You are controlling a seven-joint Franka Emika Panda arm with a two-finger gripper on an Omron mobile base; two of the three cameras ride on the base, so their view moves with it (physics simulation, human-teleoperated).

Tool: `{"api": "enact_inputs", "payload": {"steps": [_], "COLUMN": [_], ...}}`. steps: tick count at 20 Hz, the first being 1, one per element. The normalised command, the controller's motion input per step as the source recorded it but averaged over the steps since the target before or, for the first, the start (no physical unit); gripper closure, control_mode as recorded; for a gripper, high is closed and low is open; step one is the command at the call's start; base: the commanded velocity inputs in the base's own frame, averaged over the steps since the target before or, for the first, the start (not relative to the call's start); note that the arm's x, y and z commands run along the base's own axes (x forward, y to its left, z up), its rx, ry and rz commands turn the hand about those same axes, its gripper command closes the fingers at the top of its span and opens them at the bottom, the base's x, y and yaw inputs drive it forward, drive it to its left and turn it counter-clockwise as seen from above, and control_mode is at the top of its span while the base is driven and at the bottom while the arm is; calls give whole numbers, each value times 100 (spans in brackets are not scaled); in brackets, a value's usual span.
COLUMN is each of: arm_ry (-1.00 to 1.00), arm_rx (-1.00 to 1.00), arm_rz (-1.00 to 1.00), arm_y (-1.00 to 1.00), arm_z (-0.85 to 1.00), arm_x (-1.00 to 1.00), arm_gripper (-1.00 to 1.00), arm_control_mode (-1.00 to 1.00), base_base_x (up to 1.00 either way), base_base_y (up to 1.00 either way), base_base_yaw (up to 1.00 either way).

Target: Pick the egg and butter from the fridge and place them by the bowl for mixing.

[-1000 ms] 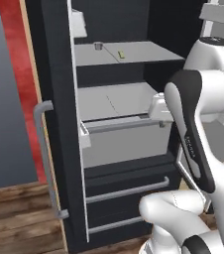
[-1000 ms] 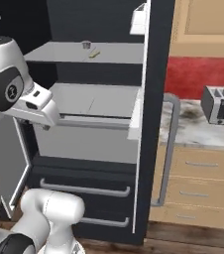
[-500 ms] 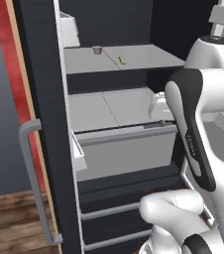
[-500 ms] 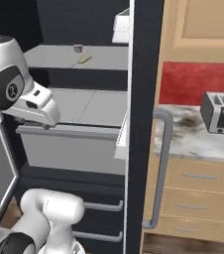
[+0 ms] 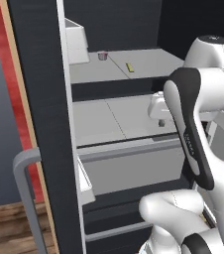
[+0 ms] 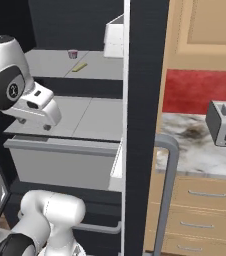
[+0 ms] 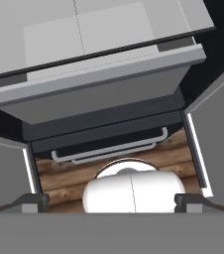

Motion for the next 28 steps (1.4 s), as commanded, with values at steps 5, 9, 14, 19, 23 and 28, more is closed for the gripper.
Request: {"api": "enact_inputs", "payload": {"steps": [5, 9, 14, 19, 23, 28], "arm_ry": [0, 0, -18, -15, -29, -46], "arm_rx": [0, 0, 0, -1, -9, -16], "arm_rz": [0, 0, 0, -3, -1, 0], "arm_y": [0, 0, 1, 1, 0, 0], "arm_z": [0, 0, 8, 48, 40, 17], "arm_x": [0, 0, 0, 8, 48, 76], "arm_gripper": [-100, -100, -100, -100, -100, -100], "arm_control_mode": [100, 100, -100, -100, -100, -100], "base_base_x": [25, 0, 0, 0, 0, 0], "base_base_y": [1, 0, 0, 0, 0, 0], "base_base_yaw": [0, 0, 0, 0, 0, 0]}}
